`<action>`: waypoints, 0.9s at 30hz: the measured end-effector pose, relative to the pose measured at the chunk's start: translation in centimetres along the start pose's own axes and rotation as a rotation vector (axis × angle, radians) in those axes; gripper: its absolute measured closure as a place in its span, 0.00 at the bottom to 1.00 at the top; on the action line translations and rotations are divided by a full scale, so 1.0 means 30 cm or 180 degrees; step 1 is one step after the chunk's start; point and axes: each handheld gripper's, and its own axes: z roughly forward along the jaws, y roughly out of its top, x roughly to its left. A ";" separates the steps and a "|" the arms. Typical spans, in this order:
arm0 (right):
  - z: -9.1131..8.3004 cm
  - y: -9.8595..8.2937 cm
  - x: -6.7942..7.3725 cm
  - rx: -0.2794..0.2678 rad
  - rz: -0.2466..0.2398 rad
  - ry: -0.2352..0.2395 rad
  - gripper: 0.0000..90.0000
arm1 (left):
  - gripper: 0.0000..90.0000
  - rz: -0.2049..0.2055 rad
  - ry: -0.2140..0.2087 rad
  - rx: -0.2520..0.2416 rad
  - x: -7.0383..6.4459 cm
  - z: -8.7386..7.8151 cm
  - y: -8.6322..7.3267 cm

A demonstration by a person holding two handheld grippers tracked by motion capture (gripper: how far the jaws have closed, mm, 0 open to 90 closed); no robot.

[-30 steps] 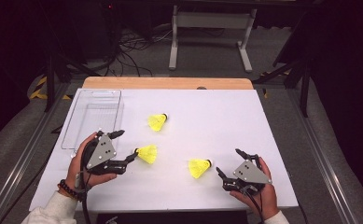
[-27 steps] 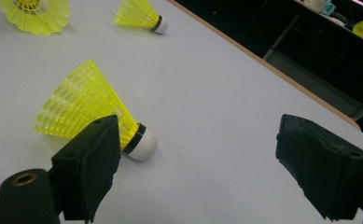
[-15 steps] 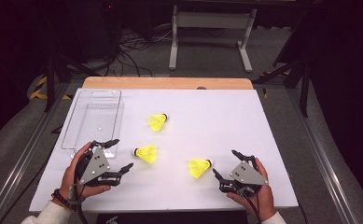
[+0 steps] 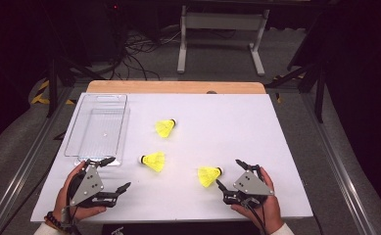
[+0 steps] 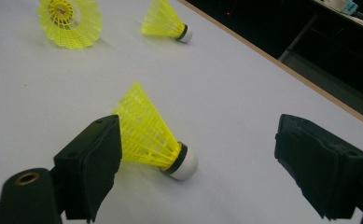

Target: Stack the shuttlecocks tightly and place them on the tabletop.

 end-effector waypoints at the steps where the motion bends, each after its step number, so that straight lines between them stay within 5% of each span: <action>1: 0.001 0.004 0.003 -0.0001 0.0012 0.0002 0.17 | 0.16 -0.0047 -0.0006 -0.0018 -0.001 -0.006 -0.009; 9: 0.034 0.050 0.052 0.0034 0.0052 0.0045 0.18 | 0.08 -0.0317 -0.0021 -0.0040 -0.012 -0.050 -0.078; 17: 0.102 0.070 0.095 0.0205 0.0026 0.0023 0.23 | 0.08 -0.0383 0.0027 -0.0005 -0.010 -0.069 -0.101; 27: 0.148 0.059 0.108 0.0435 -0.0009 -0.0084 0.47 | 0.08 -0.0369 0.0007 0.0032 -0.010 -0.062 -0.100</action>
